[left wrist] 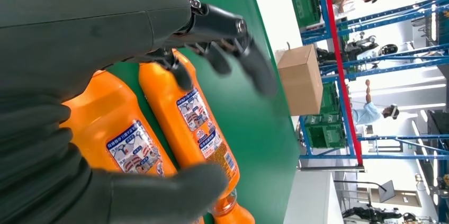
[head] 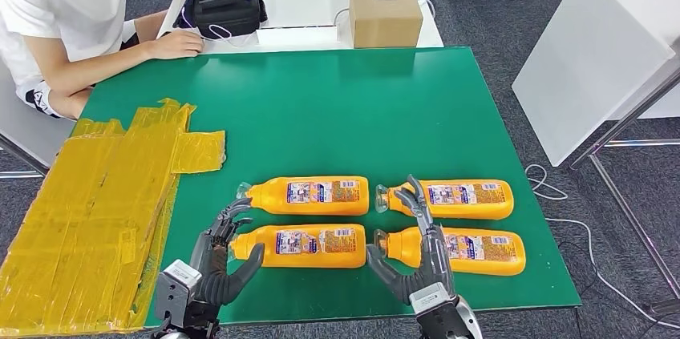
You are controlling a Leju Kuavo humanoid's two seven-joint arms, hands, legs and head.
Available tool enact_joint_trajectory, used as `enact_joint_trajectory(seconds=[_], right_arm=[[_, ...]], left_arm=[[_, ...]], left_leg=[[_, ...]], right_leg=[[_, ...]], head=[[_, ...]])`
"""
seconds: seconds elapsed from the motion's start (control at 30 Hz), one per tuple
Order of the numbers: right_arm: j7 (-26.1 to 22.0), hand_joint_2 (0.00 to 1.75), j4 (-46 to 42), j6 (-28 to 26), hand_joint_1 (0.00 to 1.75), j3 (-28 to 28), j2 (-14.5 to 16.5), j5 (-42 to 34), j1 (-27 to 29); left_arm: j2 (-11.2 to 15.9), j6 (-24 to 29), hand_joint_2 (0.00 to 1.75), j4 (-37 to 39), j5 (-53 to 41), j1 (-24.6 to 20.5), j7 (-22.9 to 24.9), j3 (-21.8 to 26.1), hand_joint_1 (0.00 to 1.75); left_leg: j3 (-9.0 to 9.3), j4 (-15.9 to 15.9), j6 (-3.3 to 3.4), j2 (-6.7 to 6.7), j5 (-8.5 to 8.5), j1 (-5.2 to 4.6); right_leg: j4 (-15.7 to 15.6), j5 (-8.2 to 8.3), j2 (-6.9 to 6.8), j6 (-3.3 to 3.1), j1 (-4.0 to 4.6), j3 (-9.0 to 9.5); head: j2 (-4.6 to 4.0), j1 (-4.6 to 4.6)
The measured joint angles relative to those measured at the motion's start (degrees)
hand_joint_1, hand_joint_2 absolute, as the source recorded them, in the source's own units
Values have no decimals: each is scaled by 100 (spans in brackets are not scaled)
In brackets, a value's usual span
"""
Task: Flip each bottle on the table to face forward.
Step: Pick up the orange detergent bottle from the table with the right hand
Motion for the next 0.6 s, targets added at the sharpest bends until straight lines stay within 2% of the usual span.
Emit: enact_joint_trajectory(seconds=[0.3,0.37,0.43,0.53,0.57,0.6], right_arm=[[-46,175,1,-45,175,-2,3,-41,-5],[-277,175,30,-309,175,-11,79,-240,-85],[-536,175,131,-702,175,-19,239,-483,-311],[-619,175,299,-986,175,-6,396,-603,-588],[-622,175,329,-1020,158,-1,414,-611,-613],[-625,175,346,-1055,117,6,425,-608,-626]], left_arm=[[-7,67,175,1,-34,-11,-73,1,175],[-91,448,175,35,-193,-154,-421,2,175],[-257,981,175,164,-362,-517,-790,-1,175],[-414,1308,175,375,-428,-953,-879,-18,175],[-438,1331,175,409,-434,-1002,-879,-27,170],[-455,1346,175,433,-436,-1033,-879,-37,130]], left_leg=[[0,0,0,0,0,0],[-6,1,1,-1,5,0],[-6,0,2,-2,10,0],[19,0,1,-1,10,0],[24,0,1,0,9,0],[23,0,0,0,9,0]], right_leg=[[0,0,0,0,0,-2],[0,1,-1,0,0,-8],[0,4,-1,0,0,-5],[0,4,0,-1,0,21],[0,4,1,-1,0,24],[1,4,1,0,0,23]], head=[[0,-1],[0,-1],[0,0],[0,0],[0,0],[0,0]])
